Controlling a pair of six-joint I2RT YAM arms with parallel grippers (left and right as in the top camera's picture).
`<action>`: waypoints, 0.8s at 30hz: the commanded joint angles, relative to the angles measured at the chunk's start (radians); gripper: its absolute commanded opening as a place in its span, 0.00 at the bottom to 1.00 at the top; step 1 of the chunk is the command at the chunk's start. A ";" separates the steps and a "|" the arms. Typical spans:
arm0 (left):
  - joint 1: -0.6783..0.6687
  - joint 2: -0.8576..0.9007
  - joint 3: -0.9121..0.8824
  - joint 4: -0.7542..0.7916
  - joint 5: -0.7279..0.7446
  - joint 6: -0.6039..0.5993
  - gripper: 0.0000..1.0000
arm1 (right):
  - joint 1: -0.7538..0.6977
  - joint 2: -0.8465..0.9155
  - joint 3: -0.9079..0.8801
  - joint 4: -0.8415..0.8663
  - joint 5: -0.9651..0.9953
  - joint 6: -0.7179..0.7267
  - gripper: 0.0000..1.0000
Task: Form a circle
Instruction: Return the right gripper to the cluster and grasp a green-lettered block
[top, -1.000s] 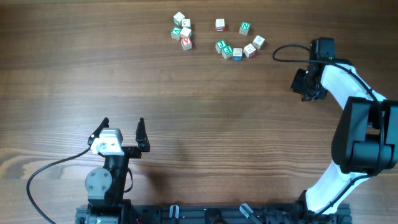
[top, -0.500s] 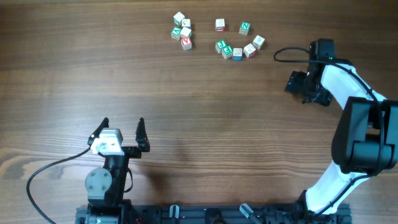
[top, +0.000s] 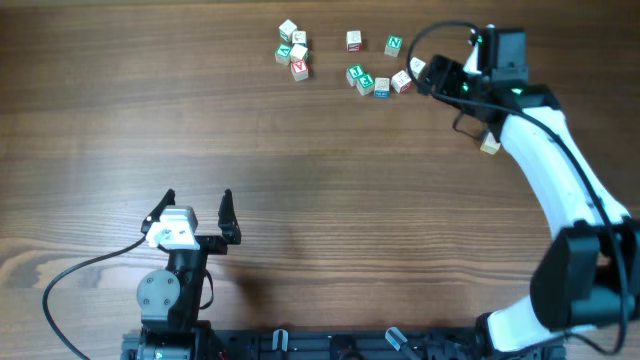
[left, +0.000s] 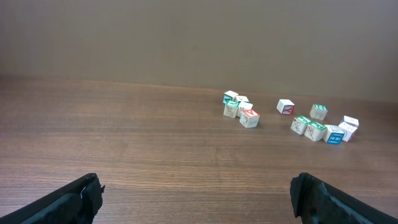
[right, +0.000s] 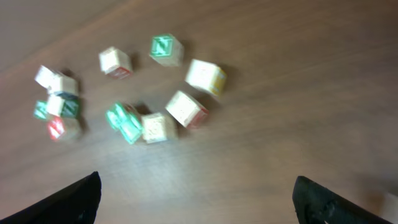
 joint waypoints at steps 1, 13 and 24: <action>-0.005 -0.008 -0.007 -0.001 0.016 -0.006 1.00 | 0.027 0.167 0.122 0.030 -0.144 0.041 0.99; -0.005 -0.008 -0.007 -0.001 0.016 -0.006 1.00 | 0.189 0.579 0.631 -0.148 -0.092 -0.548 0.99; -0.005 -0.008 -0.007 -0.001 0.016 -0.006 1.00 | 0.219 0.692 0.630 -0.046 0.012 -0.523 0.75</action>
